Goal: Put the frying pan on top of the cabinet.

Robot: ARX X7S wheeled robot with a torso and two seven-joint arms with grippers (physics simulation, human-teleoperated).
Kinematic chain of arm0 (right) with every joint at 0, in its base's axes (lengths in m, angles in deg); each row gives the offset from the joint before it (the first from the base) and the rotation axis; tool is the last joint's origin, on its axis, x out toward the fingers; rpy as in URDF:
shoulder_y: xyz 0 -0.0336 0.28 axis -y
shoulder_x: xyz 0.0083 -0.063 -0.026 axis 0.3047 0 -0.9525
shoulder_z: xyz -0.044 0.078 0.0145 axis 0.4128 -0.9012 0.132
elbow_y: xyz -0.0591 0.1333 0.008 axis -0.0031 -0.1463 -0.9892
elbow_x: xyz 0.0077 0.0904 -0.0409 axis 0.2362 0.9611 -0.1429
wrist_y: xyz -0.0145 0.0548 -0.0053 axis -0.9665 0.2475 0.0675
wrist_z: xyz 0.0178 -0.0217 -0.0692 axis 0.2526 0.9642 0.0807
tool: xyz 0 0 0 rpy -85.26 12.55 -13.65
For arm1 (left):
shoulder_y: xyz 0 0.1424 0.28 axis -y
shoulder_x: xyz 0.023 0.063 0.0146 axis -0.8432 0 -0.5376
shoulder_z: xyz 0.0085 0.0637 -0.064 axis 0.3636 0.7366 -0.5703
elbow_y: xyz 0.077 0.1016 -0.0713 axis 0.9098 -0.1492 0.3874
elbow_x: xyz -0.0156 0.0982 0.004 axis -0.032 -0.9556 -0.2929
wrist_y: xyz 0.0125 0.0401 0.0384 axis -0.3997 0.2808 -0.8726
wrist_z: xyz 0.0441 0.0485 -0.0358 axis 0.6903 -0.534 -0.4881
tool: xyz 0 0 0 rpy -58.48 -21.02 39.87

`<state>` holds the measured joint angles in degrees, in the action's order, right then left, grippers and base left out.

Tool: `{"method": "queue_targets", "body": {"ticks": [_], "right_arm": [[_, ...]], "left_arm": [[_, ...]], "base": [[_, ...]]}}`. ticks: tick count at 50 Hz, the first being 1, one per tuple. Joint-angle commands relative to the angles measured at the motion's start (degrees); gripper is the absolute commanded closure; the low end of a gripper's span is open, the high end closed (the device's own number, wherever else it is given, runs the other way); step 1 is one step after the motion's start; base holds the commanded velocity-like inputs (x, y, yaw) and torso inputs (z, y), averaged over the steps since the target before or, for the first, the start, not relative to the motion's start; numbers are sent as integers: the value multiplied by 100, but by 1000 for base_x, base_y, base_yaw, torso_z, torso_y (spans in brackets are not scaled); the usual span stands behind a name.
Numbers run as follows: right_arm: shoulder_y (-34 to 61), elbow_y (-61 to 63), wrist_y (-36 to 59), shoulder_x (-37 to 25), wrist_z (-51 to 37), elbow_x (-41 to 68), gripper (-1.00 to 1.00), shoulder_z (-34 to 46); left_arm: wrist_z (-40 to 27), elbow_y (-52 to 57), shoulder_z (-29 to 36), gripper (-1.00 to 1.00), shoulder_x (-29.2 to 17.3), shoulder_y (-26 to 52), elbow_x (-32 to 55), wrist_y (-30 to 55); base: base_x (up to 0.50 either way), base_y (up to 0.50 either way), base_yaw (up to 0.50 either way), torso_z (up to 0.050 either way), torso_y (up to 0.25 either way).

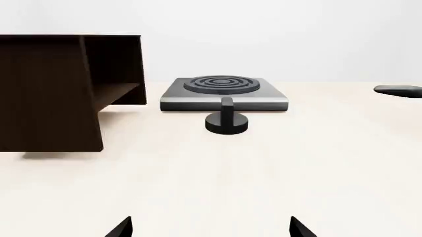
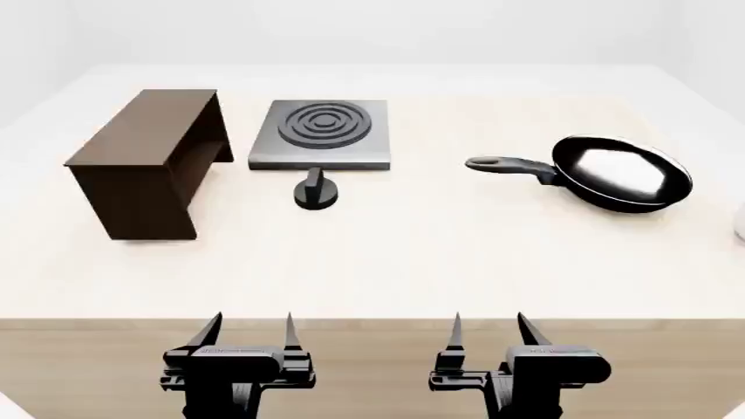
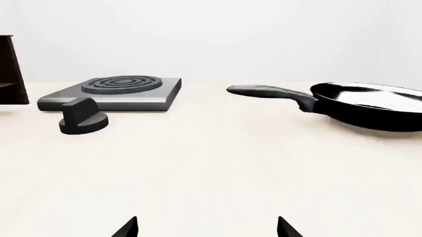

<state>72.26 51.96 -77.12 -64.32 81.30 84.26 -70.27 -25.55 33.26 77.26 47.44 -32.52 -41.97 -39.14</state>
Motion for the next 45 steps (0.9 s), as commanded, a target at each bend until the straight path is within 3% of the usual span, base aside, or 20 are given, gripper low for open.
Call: {"method": "queue_targets", "body": {"ticks": [1,6,42,45], "right_arm": [[16,-16,54,-77,-206,25,-100,108],[63,3,304,-167,-323,277,-100,164],[79,88,361,-492,-679,665,-100,493],[61,555,812,-547,-687,868,-100,453]], "left_arm": [[-77,19,94,-100,-93,3,132,38],[-195,13,220,-100,-195,3,218,32],[-538,-102,621,-100,-511,55,437,-40],[-618,94,550,-100,-499,41,598,373]], "base": [[0,0,0,0,0],[0,0,0,0,0],[0,-500,0,0,0],[0,-66,0,0,0]]}}
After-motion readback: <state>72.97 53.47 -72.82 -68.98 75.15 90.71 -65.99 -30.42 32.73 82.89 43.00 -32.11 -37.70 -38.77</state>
